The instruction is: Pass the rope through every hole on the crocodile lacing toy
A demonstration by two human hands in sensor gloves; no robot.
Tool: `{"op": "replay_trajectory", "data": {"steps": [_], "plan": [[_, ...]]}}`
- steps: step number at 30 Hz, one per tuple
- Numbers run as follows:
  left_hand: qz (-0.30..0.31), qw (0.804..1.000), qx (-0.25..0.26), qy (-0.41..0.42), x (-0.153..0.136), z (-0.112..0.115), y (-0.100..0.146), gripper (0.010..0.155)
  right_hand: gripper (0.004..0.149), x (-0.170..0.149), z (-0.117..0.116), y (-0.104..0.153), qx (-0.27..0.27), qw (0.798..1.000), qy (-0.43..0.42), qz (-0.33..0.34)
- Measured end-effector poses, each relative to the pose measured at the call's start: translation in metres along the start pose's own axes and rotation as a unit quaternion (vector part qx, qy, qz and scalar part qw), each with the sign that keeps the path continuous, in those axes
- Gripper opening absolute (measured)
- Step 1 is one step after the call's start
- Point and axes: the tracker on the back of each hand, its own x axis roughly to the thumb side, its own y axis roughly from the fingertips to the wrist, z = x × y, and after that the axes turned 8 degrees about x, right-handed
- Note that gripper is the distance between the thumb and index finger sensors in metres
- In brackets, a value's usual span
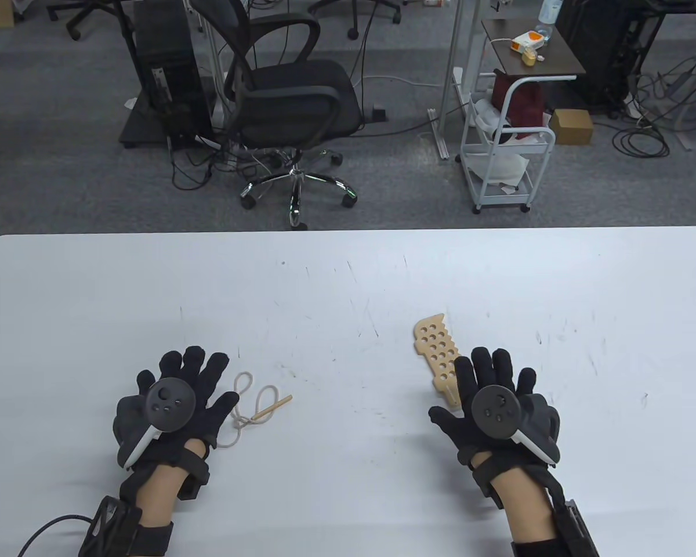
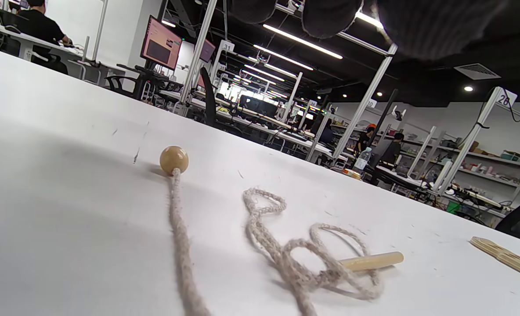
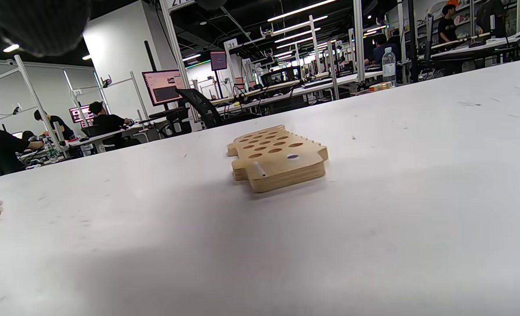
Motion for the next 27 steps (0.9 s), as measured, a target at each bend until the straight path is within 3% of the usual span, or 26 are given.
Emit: {"op": "replay_trajectory", "data": {"steps": [17,27], "plan": [[0.016,1.000,0.003,0.010,0.006,-0.002,0.005,0.073,0.091,-0.001,0.007,-0.003,-0.004,1.000,-0.005,-0.021],[0.017,1.000,0.000,0.018,0.006,-0.002,0.004,0.073,0.094,0.004,0.013,-0.020,0.026,0.999,0.016,-0.043]]}}
